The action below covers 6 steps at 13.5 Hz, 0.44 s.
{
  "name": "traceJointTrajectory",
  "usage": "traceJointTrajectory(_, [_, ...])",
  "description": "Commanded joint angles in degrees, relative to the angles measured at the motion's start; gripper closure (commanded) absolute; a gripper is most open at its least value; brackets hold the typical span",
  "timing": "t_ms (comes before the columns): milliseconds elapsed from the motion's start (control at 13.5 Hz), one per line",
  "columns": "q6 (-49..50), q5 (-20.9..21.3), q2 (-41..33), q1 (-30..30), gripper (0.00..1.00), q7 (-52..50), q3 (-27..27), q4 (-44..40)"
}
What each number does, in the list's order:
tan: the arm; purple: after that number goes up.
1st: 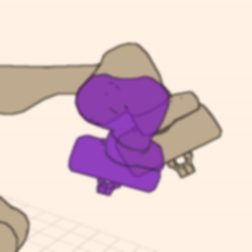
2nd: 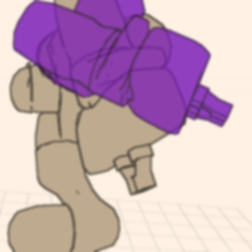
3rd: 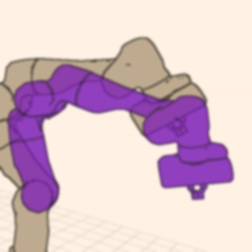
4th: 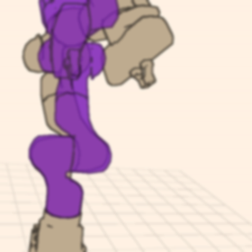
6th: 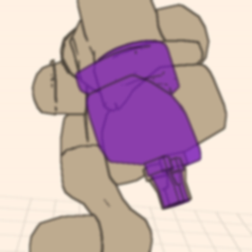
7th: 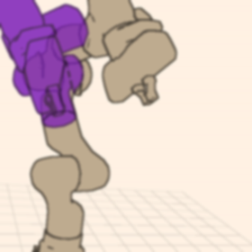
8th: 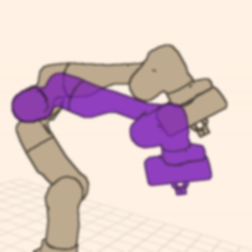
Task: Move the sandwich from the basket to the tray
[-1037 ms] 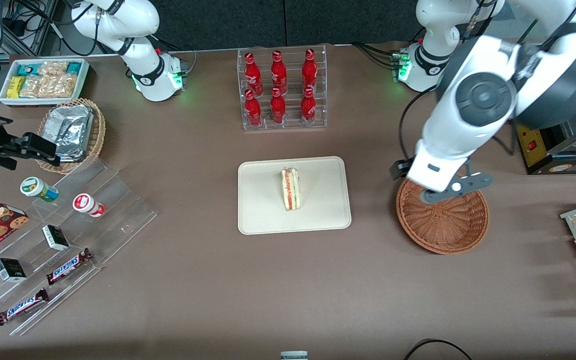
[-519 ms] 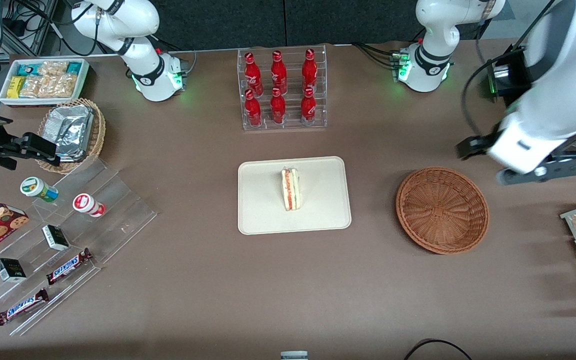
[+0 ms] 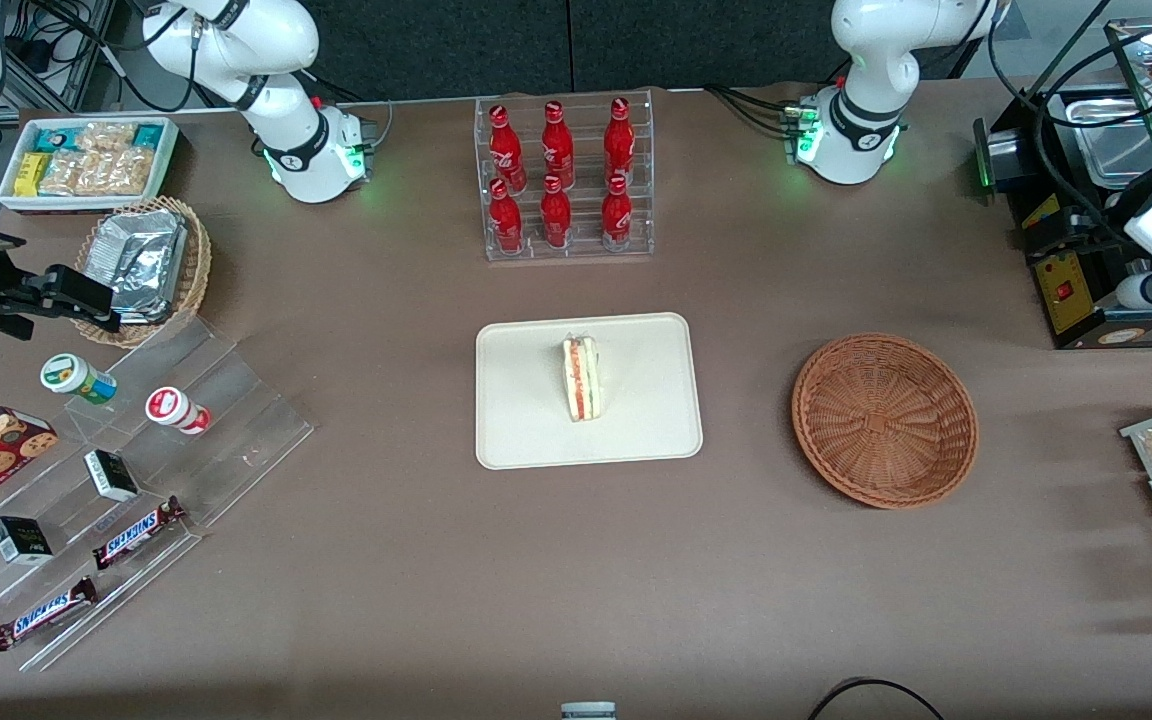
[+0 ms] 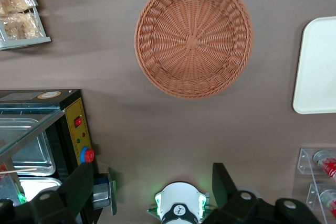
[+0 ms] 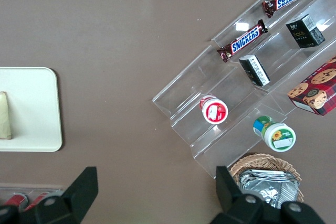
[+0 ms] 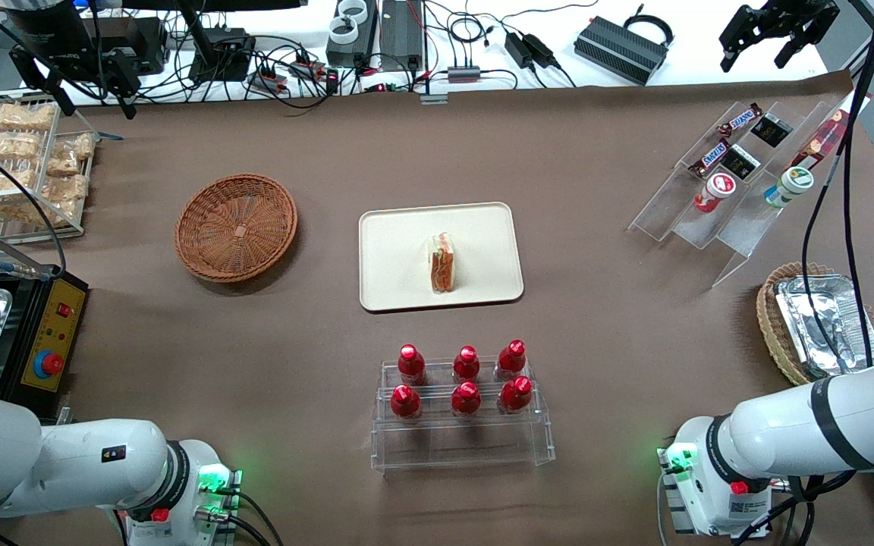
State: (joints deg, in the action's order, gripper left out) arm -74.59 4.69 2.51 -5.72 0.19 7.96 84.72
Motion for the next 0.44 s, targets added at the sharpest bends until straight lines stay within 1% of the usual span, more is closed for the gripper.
traceJointTrajectory(0, [-0.11, -0.91, -5.05, 1.15, 0.0, 1.3, -1.19, 5.87])
traceJointTrajectory(74, [0.15, -0.83, -5.32, 1.5, 0.0, 1.21, -1.45, 6.24])
traceJointTrajectory(222, [0.15, -0.91, -4.89, 4.82, 0.0, 1.38, -5.56, 5.63])
traceJointTrajectory(370, [0.15, -0.91, -3.31, 5.81, 0.0, 1.3, -6.55, 3.61])
